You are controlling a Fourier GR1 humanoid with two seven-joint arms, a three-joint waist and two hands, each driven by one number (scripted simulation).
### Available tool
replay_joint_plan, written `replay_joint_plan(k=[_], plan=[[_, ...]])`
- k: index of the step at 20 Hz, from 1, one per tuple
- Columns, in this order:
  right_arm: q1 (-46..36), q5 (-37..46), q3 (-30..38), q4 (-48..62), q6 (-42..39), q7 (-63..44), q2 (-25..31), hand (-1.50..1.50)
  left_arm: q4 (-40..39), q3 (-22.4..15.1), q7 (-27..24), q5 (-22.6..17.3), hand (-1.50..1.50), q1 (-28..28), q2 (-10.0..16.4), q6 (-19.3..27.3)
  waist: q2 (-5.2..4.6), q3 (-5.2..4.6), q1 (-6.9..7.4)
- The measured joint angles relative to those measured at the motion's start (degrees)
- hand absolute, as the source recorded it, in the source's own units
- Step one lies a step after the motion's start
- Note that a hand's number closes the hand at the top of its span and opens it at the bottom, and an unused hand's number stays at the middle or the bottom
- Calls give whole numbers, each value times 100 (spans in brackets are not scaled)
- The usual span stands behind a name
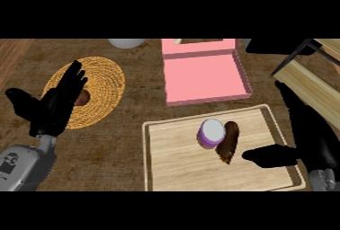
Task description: Pick the can from the tray and place it in the tiered shelf
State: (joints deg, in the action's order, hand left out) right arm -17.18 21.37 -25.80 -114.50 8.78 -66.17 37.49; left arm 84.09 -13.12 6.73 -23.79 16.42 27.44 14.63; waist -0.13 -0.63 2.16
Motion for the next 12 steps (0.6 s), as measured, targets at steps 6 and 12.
replay_joint_plan(k=[6,12], plan=[[-891,104,-430,703,-479,-436,-580,-150,-24,12,39,-2,0,54,-53,-39,6,13,33],[-1263,146,-650,1596,-887,-510,-1025,-150,-98,80,31,0,0,56,-28,-91,29,16,-50]])
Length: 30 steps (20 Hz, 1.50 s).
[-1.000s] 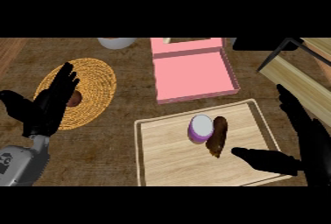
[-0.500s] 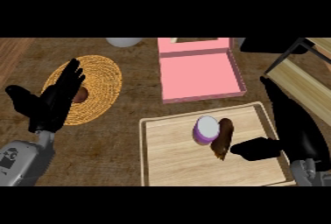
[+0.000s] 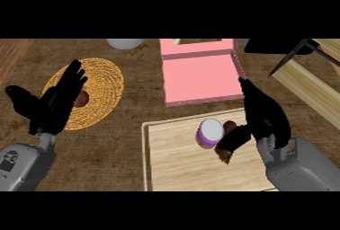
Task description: Pick the can from the tray and place it in the tiered shelf
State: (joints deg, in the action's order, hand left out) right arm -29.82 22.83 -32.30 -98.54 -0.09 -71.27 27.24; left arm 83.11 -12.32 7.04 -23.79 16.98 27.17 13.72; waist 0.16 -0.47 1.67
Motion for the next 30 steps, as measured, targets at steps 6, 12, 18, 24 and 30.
replay_joint_plan(k=[6,12,18,24,30], plan=[[-277,129,-70,676,-354,-12,-461,-150,-19,73,21,22,0,-31,13,21,34,6,-99],[-433,342,-14,1154,-628,-32,-998,-150,-39,144,-13,37,0,-144,13,19,66,7,-189],[-379,739,125,1386,-735,-41,-1520,-150,21,264,42,-9,0,-185,78,-49,92,10,-239],[-212,1272,268,1451,-772,-48,-1999,-150,132,248,80,52,0,-240,4,2,105,14,-245],[-10,1698,416,1438,-825,-50,-2390,-150,77,245,14,147,0,-270,-67,-10,93,20,-238]])
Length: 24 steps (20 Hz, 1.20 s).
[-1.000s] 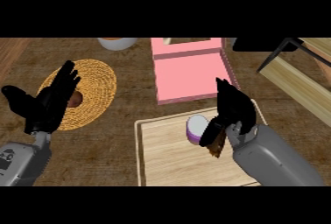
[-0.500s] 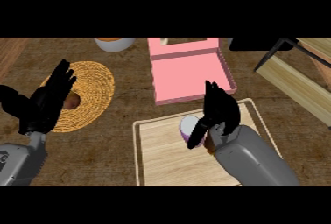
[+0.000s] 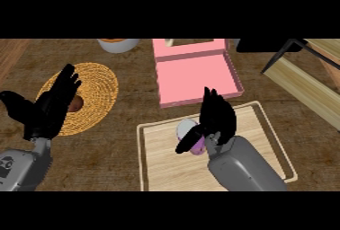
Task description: Pick the can from the tray and place it in the tiered shelf
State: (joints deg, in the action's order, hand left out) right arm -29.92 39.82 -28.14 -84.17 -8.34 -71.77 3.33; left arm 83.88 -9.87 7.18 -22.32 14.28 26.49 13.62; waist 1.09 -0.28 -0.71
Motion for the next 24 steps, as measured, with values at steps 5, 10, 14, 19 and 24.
replay_joint_plan(k=[5,10,14,19,24], plan=[[142,224,156,181,3,58,-183,-150,-7,59,65,5,0,86,14,-77,-38,12,41],[263,276,194,365,54,119,-254,150,7,47,59,92,0,100,-89,-58,-58,17,80],[324,274,270,563,97,290,-271,150,45,71,61,123,0,9,-139,-92,-59,19,101],[291,674,200,675,23,535,-248,150,-31,184,72,153,0,55,-148,-208,-61,18,82],[194,1102,254,819,83,677,-269,150,92,258,137,230,0,2,-189,-254,-77,23,95]])
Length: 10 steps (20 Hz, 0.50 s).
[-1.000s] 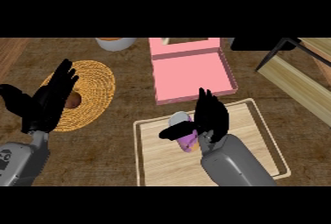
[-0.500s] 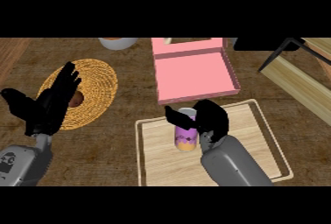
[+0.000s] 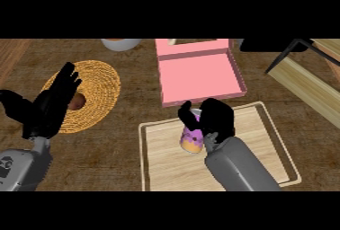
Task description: Pick the can from the tray and place it in the tiered shelf
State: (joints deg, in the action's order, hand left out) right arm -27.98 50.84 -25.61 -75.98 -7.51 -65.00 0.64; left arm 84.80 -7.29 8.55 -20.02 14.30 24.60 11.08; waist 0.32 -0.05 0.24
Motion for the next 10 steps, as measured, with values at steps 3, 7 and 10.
replay_joint_plan(k=[3,7,10], plan=[[409,60,-417,-614,-80,550,173,150,-6,69,22,38,0,-37,-4,-31,33,-7,-58],[895,-116,-1407,-1417,-429,1777,565,150,-14,67,-13,44,0,-125,-30,-31,93,-10,-100],[1365,-304,-1869,-2318,-437,2597,1049,150,-10,118,-21,51,0,-157,-26,12,104,1,-199]])
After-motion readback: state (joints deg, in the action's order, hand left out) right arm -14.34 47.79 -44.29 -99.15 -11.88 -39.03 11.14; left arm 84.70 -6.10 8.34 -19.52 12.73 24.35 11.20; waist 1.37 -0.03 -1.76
